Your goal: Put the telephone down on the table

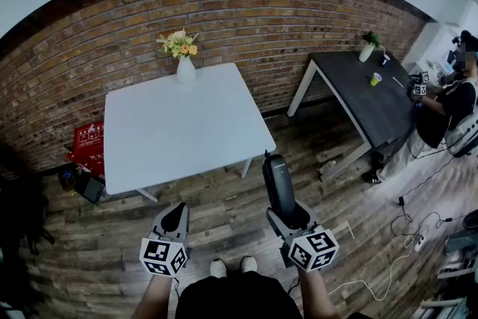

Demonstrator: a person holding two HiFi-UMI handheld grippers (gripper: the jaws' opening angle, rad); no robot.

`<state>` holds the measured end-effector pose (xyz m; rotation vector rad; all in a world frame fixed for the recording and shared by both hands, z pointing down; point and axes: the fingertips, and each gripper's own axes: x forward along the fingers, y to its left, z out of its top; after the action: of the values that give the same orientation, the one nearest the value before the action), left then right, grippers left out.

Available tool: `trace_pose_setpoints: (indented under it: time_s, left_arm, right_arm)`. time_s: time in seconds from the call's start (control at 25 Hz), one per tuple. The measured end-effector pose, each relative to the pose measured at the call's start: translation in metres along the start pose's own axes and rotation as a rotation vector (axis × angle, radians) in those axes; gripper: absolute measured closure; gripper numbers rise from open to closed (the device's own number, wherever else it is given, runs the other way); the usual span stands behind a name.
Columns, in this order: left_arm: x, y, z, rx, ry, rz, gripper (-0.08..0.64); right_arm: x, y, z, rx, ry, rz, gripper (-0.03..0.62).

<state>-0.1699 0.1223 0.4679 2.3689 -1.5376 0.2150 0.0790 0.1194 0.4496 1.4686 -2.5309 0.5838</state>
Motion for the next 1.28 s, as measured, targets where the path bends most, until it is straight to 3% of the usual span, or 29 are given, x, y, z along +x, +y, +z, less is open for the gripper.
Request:
trace_pose_setpoints:
  time_s: [0.64, 1.28]
  left_arm:
    - [-0.035, -0.039, 0.015, 0.02, -0.047, 0.016, 0.546]
    - [-0.052, -0.023, 0.011, 0.01, -0.064, -0.002, 0.546]
  right_arm:
    - [-0.048, 0.004, 0.02, -0.007, -0.069, 0.032, 0.311]
    - [-0.049, 0.027, 0.023, 0.0, -0.097, 0.023, 0.311]
